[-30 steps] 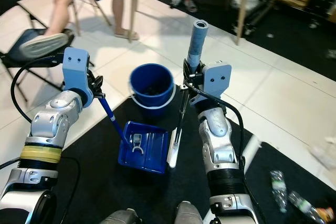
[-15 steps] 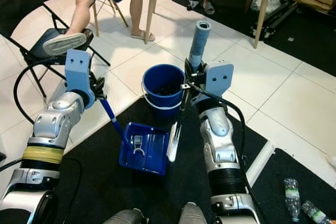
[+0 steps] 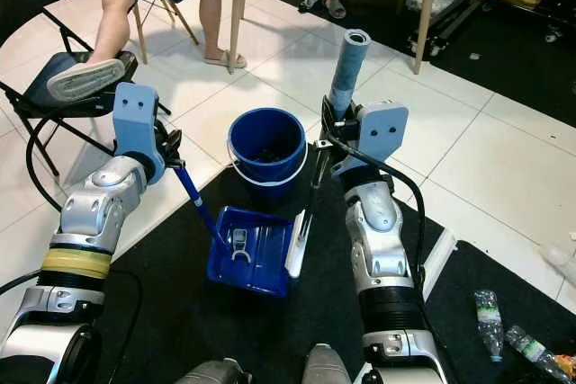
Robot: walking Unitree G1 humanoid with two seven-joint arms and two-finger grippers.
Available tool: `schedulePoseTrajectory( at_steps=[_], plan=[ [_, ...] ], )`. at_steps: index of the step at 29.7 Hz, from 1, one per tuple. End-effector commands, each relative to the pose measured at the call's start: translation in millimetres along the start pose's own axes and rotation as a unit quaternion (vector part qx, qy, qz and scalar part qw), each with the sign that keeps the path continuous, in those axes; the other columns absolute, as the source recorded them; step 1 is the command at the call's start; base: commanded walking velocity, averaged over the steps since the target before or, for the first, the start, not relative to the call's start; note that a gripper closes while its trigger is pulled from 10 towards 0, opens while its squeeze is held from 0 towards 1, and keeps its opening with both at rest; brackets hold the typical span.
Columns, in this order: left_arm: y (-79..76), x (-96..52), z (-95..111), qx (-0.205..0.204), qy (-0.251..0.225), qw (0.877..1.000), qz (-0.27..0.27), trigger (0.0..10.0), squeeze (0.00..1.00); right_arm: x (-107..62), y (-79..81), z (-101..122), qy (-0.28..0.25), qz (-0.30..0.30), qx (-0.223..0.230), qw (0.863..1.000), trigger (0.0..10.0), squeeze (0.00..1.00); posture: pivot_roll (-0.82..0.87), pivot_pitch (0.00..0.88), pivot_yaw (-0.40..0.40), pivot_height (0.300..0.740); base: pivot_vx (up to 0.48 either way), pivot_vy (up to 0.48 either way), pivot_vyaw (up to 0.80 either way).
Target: Sweep floor
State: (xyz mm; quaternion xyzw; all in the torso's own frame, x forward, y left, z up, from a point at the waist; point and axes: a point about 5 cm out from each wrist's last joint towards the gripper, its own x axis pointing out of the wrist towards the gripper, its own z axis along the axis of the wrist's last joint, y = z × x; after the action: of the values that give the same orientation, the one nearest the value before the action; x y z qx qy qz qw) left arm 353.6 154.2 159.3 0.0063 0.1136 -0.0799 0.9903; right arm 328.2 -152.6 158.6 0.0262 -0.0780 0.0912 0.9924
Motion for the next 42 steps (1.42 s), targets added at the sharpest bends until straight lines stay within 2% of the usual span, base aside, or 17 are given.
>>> schedulePoseTrajectory(
  at_steps=[1,7,30,35,42],
  plan=[
    [0.5,-0.4,15.1,0.005,-0.038,0.999,-0.006,10.0,0.00,4.1,1.5,11.0,-0.027,0.004,0.001,1.000,10.0,0.00,0.03,0.057,0.043,0.740,0.480,0.000,0.00],
    [4.1,0.7,16.7,0.005,-0.040,0.999,0.007,10.0,0.00,4.5,-0.1,13.2,-0.031,0.002,0.000,1.000,10.0,0.00,0.03,0.056,0.043,0.740,0.480,0.000,0.00],
    [3.5,2.7,14.9,0.006,-0.036,0.999,0.003,10.0,0.00,4.6,-1.7,13.0,-0.029,0.001,-0.002,1.000,10.0,0.00,0.03,0.056,0.044,0.740,0.443,0.000,0.00],
    [3.1,3.1,13.5,0.006,-0.033,0.999,0.004,10.0,0.00,4.3,-2.1,12.1,-0.028,0.001,-0.002,1.000,10.0,0.00,0.03,0.051,0.042,0.740,0.323,0.000,0.00],
    [2.1,4.1,11.7,0.008,-0.028,1.000,0.002,10.0,0.00,4.1,-5.7,11.1,-0.027,-0.004,0.006,1.000,10.0,0.00,0.03,0.049,0.041,0.740,0.000,0.000,0.00]
  ],
)
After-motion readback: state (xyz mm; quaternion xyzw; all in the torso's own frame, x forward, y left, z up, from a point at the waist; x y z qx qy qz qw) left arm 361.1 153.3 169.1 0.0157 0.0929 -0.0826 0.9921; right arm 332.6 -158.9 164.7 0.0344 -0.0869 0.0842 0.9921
